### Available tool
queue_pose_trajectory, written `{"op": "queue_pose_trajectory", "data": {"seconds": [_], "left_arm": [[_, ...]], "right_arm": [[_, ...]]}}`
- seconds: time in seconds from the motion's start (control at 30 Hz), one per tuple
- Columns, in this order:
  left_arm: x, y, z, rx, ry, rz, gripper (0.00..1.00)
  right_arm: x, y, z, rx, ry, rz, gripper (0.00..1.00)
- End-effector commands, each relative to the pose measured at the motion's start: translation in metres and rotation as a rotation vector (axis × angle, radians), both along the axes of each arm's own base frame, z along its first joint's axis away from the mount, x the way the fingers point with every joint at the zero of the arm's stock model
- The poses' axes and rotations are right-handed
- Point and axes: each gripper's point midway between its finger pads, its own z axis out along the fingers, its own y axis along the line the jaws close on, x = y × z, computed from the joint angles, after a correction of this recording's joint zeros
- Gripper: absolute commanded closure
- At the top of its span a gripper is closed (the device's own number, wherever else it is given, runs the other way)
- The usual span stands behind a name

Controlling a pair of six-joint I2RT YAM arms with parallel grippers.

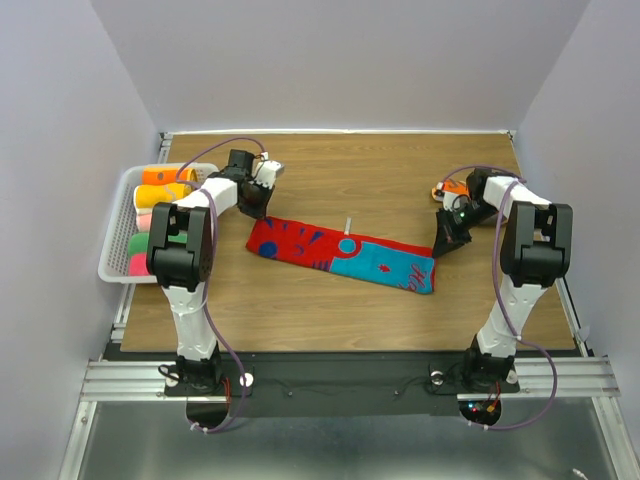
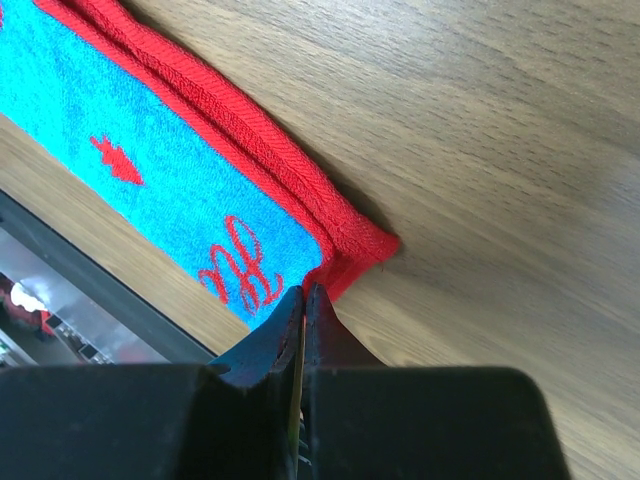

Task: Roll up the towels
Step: Fold the towel

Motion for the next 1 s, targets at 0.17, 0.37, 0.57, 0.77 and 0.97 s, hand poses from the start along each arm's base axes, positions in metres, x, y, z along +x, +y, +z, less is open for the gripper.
{"op": "queue_pose_trajectory", "data": {"seconds": [0.17,0.37,0.57,0.77,0.97], "left_arm": [[0.002,0.007,0.030,0.011,-0.068,0.005,1.00],[-0.002,0.014,0.059,0.014,-0.139,0.011,1.00],[-0.006,0.015,0.062,0.019,-0.142,0.003,1.00],[-0.010,0.012,0.045,0.005,-0.072,0.016,0.67],[-0.018,0.011,0.024,0.000,-0.011,0.019,0.57]], "right_arm": [[0.000,0.004,0.013,0.023,-0.044,0.022,1.00],[0.000,0.003,0.020,0.013,-0.076,0.033,0.99],[0.001,0.002,0.025,0.013,-0.096,0.039,0.99],[0.001,0.003,0.024,0.015,-0.087,0.039,0.99],[0.001,0.003,0.021,0.016,-0.081,0.038,0.99]]}}
